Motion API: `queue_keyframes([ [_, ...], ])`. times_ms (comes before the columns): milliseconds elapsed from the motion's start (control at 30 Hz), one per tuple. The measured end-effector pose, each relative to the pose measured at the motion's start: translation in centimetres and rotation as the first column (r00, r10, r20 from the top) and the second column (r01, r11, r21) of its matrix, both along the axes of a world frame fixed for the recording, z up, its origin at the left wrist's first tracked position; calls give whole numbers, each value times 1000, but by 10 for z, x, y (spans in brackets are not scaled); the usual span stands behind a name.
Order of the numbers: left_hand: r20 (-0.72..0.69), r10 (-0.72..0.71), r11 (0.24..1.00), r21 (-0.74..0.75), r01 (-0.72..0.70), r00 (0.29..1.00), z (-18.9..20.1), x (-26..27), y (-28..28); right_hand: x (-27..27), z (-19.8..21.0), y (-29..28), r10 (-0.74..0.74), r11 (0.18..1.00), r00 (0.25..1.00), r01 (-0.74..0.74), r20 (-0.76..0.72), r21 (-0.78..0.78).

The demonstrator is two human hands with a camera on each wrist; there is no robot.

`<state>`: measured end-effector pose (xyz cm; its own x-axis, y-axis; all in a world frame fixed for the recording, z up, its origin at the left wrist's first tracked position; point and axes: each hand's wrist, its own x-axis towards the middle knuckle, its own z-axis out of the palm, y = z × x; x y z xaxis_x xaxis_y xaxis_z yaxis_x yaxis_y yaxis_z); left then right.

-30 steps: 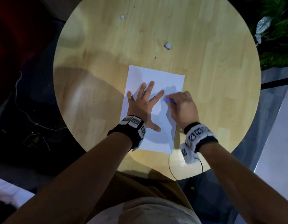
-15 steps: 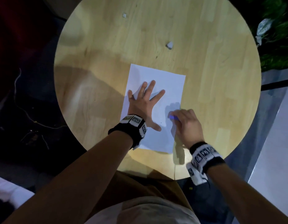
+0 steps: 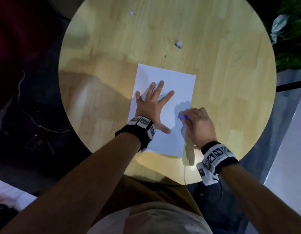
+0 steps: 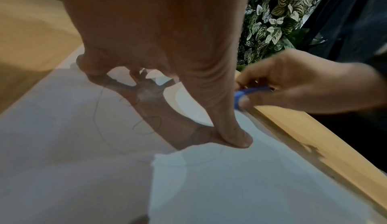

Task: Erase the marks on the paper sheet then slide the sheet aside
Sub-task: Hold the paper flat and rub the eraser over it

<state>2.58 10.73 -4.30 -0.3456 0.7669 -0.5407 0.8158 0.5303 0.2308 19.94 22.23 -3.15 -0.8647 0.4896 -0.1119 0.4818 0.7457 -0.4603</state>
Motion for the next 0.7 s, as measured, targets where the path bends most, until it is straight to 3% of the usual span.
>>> queue_keyframes([
  [133, -11, -19, 1000, -7, 19, 1000, -2, 0, 0, -42, -11, 27, -118, 993, 992, 119, -36, 28],
  [233, 10, 3, 1000, 22, -3, 1000, -2, 1, -1, -15, -7, -1, -128, 992, 991, 127, -37, -21],
  [333, 32, 19, 999, 30, -20, 999, -3, 0, -2, 21, 4, -28, -23, 999, 1000, 23, 4, -34],
  [400, 33, 17, 999, 27, -18, 999, -2, 0, -1, 6, 0, -16, -24, 999, 1000, 23, -9, -30],
  [567, 32, -12, 1000, -5, 12, 999, 0, -2, 0, -47, -10, 11, -179, 984, 982, 180, -56, 9],
  [700, 12, 5, 1000, 14, -5, 1000, -2, -2, -3, -9, -1, -20, -31, 999, 998, 32, -48, 12],
])
